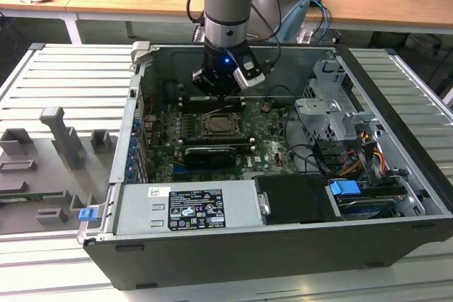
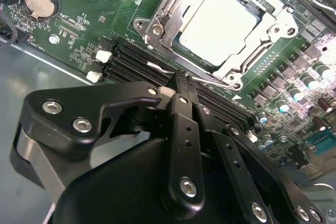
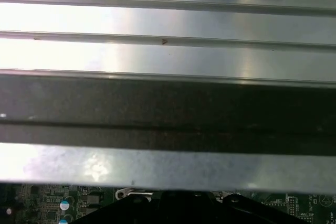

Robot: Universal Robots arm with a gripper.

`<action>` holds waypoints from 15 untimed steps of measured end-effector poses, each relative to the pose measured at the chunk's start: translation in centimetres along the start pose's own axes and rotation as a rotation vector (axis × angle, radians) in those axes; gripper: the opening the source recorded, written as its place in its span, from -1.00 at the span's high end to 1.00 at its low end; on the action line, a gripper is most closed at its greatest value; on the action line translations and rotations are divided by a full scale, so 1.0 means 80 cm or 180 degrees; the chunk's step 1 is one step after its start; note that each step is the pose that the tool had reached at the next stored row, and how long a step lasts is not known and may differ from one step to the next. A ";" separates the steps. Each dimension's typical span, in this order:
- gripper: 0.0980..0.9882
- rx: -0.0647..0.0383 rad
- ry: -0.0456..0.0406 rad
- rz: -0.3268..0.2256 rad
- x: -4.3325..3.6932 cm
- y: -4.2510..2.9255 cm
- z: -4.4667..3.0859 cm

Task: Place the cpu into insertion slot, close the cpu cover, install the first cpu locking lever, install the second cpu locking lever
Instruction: 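Install the first cpu locking lever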

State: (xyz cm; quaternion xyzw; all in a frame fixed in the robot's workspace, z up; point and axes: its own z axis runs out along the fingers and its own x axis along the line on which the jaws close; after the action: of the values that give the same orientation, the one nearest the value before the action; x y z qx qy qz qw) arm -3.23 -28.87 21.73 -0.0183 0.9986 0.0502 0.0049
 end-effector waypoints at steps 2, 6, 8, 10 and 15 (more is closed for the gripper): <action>0.98 0.0000 0.0000 0.0000 0.000 -0.0001 0.0013; 0.98 0.0000 0.0000 0.0000 -0.003 -0.0001 0.0043; 0.98 0.0000 0.0000 -0.0001 -0.005 -0.0001 0.0060; 0.98 0.0001 0.0001 -0.0002 -0.007 -0.0001 0.0072; 0.98 0.0000 0.0001 -0.0011 -0.013 -0.0001 0.0088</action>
State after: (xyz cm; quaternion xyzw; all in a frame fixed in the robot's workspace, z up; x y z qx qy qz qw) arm -2.20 -28.77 21.04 -0.0200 0.9985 0.0502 0.0048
